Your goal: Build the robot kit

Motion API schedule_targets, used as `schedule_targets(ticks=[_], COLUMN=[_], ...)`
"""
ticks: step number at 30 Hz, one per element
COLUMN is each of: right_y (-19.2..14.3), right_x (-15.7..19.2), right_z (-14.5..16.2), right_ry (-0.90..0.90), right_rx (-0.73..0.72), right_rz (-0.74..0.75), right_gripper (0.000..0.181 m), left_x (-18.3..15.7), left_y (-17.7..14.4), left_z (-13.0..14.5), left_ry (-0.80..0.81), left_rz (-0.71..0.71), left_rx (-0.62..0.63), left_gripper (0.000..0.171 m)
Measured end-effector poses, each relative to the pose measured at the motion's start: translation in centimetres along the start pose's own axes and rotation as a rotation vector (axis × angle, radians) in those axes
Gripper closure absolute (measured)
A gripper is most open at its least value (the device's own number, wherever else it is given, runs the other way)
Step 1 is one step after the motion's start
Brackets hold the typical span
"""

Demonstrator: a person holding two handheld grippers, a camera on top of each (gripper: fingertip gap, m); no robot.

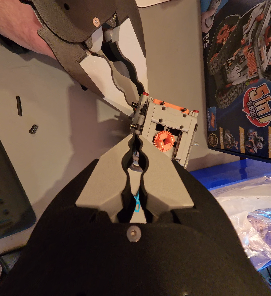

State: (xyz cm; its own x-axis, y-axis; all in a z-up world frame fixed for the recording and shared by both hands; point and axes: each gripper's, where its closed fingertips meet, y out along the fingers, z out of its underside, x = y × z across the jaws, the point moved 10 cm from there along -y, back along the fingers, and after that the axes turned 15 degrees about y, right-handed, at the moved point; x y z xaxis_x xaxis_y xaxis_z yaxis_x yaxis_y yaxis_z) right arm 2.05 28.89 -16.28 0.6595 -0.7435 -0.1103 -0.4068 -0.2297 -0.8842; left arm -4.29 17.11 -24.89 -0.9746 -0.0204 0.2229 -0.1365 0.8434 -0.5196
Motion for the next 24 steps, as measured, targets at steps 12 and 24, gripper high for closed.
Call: schedule_targets(ticks=[12, 24], right_y=[-2.2, 0.0], right_x=[-0.4, 4.4], right_z=[3.0, 4.3], right_ry=[0.240, 0.184], right_rx=[-0.162, -0.225], right_rz=[-0.090, -0.073], right_gripper=[0.138, 0.169], left_x=[0.5, 0.7], left_y=[-1.1, -2.1], left_z=[0.4, 1.5], left_ry=[0.035, 0.069], left_rz=[0.147, 0.275], left_rx=[-0.036, -0.042], left_gripper=[0.150, 0.148])
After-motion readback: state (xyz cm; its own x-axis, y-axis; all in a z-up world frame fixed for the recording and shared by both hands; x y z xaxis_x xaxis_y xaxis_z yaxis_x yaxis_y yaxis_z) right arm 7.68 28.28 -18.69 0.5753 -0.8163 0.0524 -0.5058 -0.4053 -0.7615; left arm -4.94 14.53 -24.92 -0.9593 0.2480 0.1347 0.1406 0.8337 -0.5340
